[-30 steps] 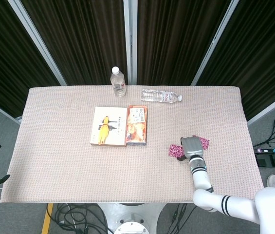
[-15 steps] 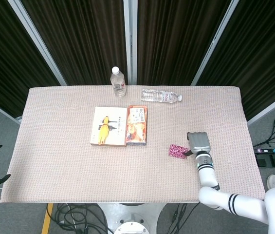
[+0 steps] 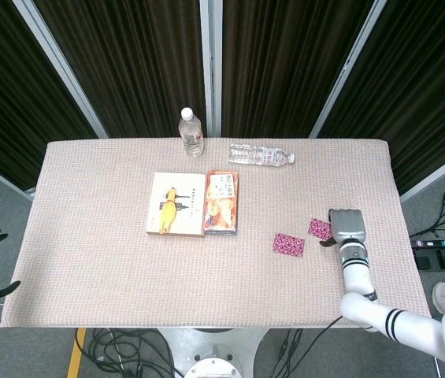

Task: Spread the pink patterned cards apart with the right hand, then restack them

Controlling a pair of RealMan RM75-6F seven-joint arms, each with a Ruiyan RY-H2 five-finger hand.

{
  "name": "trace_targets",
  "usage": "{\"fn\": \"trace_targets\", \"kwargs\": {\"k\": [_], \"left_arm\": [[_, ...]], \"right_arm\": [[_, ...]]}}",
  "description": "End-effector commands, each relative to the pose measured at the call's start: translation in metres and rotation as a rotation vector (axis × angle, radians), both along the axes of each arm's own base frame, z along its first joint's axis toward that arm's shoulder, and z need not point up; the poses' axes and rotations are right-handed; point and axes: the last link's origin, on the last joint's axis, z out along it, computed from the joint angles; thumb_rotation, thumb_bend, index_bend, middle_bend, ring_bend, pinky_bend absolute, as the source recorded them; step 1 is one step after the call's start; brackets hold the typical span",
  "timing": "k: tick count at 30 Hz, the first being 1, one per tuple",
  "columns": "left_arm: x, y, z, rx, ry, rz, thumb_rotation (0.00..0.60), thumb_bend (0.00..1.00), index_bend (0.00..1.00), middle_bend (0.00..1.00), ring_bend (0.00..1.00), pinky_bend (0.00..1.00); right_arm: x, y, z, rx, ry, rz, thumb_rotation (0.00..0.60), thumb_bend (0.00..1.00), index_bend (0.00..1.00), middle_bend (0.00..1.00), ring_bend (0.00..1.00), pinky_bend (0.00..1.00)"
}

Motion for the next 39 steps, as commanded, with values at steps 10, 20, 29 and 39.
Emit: {"fn": "trace_targets", "kwargs": {"k": [10,20,29,39], "left_arm": [[0.004,0.002,-0.002,-0.015,0.011,-0.007,0.6,0.03,0.21,0.22,0.09,0.27],[0.004,0.001,-0.003,-0.018,-0.014,0.0,0.6,0.03,0.21,0.22,0.09,0.27],[0.003,0.0,-0.001,-0.015,-0.017,0.001,0.6,0.03,0.21,0.22,0.09,0.27],[0.002,0.0,-0.001,-0.014,-0.016,0.003,0.6,0.03,0.21,0.22,0.09,0.27]], "right_arm": [[-0.014,-0.006,-0.009,0.009,0.004,-0.015,0.422,0.0,0.38,1.0,1.0,1.0],[-0.014,-0.012,-0.014,0.01,0.006,-0.014,0.421,0.01,0.38,1.0,1.0,1.0],[-0.013,-0.016,-0.019,0.021,0.01,-0.019,0.422,0.04,0.37,1.0,1.0,1.0],[-0.015,-0.016,-0.025,0.033,0.007,-0.029,0.418,0.04,0.35,1.0,1.0,1.0]]}}
